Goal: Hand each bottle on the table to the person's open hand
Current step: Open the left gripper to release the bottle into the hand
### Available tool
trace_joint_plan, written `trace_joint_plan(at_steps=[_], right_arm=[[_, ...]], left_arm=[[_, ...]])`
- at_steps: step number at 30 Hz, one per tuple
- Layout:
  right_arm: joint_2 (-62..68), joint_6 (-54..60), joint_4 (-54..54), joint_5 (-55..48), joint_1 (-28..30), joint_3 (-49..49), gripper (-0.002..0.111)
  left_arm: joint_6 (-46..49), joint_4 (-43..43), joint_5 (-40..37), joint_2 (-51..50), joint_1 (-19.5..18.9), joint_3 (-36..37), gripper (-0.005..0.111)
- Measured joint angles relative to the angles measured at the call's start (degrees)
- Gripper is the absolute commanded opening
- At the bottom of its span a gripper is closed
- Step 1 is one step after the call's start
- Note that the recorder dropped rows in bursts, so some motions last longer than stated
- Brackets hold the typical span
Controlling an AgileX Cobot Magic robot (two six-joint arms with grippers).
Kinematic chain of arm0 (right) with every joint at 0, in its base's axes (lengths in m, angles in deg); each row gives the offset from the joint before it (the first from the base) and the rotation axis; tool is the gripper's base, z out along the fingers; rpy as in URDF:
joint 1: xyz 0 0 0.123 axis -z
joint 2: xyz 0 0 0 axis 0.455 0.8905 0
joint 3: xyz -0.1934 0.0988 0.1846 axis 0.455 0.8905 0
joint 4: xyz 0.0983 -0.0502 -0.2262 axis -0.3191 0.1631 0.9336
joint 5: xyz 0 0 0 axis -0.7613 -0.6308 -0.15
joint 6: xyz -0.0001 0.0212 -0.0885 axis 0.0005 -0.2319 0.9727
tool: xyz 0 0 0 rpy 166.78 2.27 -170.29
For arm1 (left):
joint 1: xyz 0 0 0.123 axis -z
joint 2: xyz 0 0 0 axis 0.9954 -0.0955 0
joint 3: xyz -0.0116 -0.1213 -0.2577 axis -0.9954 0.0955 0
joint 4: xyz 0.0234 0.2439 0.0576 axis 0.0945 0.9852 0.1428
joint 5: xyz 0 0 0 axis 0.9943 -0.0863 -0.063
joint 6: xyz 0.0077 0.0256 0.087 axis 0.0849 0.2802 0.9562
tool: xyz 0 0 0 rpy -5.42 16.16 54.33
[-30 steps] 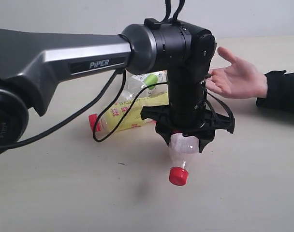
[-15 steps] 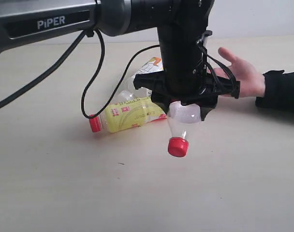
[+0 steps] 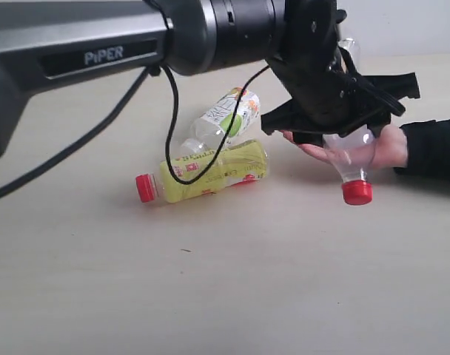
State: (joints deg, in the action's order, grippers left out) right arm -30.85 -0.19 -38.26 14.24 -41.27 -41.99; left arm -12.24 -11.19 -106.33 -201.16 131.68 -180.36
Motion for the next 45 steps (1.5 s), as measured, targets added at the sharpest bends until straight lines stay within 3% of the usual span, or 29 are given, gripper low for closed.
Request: trace_joint_plan(at_steps=[12,27,31,35,38,41,45], right_arm=[[0.0,0.0,0.0,0.0,0.0,0.0,0.0],[0.0,0.0,0.0,0.0,0.0,0.0,0.0],[0.0,0.0,0.0,0.0,0.0,0.0,0.0],[0.0,0.0,0.0,0.0,0.0,0.0,0.0],[0.0,0.0,0.0,0.0,0.0,0.0,0.0],[0.0,0.0,0.0,0.0,0.0,0.0,0.0],[0.0,0.0,0.0,0.0,0.0,0.0,0.0]], left_arm=[[-5.7,-0.4,14.8,-3.7,1.4,2.1,0.0],[-7.2,0.5,15.8,-5.8,1.0,2.6,0.001],[-7.2,0.5,15.4,-5.8,1.0,2.7,0.021],[-7.2,0.5,14.5,-5.8,1.0,2.7,0.054],[-6.1,0.5,14.3,-5.8,1.0,2.7,0.073],[-4.8,0.5,14.2,-5.8,1.0,2.7,0.081],[-4.4,0.5,14.2,-5.8,1.0,2.7,0.083]])
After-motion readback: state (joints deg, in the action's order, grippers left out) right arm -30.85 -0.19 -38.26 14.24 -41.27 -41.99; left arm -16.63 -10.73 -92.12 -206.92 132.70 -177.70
